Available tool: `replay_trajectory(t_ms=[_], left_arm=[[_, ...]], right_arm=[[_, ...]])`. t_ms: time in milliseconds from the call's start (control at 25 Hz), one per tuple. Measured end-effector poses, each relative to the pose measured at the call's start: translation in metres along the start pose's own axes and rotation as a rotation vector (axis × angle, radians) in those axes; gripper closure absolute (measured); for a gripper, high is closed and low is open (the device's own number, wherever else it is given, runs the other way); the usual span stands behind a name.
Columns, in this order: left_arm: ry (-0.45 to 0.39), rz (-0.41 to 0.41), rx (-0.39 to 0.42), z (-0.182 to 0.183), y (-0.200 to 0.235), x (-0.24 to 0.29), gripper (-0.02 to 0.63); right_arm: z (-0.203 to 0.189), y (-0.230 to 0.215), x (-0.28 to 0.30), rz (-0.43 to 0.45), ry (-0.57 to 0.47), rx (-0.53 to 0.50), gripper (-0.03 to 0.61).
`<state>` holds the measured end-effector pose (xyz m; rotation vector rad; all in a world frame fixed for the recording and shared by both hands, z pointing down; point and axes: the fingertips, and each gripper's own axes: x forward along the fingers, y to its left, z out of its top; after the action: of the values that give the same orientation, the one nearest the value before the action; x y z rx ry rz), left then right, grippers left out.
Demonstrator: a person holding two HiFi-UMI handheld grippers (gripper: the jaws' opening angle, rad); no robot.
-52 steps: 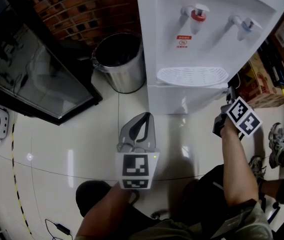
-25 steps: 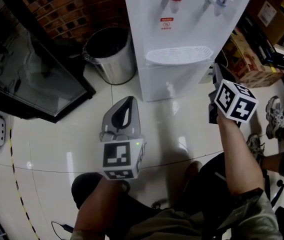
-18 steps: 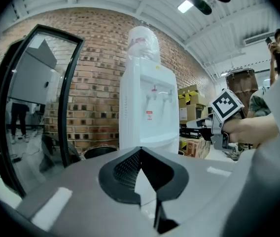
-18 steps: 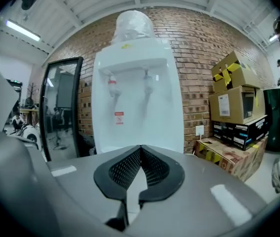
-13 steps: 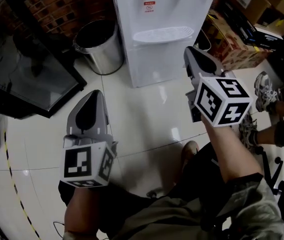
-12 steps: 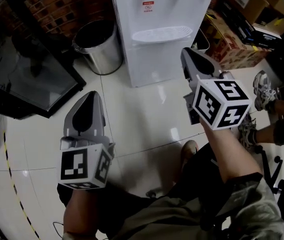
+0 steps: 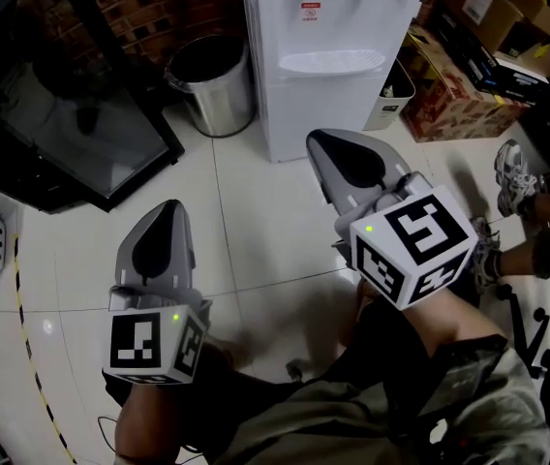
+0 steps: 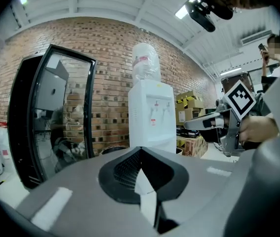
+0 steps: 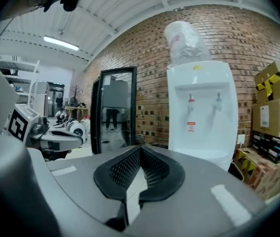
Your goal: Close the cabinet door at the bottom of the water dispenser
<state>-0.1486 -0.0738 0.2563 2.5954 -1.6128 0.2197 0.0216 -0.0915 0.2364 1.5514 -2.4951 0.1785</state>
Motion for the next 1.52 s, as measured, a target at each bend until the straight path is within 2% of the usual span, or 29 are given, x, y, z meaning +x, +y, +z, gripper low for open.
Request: replay_trajectory(t_ms=[200,520,640,800,1000,1280,1520], left_arm=[[0.008,0.003,0.019,-0.009,0.001,-0.022,0.612],[0.026,0.011,0.047,-0.02,0.001,-0.047,0.612],[0.026,0.032,0.042,-0.019,0.004,-0.055,0.612],[0.012,0.049,0.049,-0.017,0.009,-0.062,0.612],[0.058,0.047,0.039,-0.024,0.006,-0.064,0.612],[0.0,0.03,0.041,-0.01,0.001,-0.059,0.612],[0.003,0.026,0.027,-0.008,0.0,-0.058,0.612]], right_arm=[[-0.012,0.057,-0.002,0.122,0.039,-0.076,0.578],[-0.032,0.139,-0.006,0.39,0.05,-0.094,0.578],[-0.037,0.156,-0.01,0.45,0.048,-0.09,0.578],[-0.041,0.17,-0.01,0.494,0.055,-0.094,0.578],[-0.045,0.173,-0.008,0.496,0.068,-0.099,0.578],[-0.043,0.17,-0.007,0.479,0.054,-0.11,0.578],[-0.042,0.172,-0.005,0.495,0.06,-0.104,0.578]])
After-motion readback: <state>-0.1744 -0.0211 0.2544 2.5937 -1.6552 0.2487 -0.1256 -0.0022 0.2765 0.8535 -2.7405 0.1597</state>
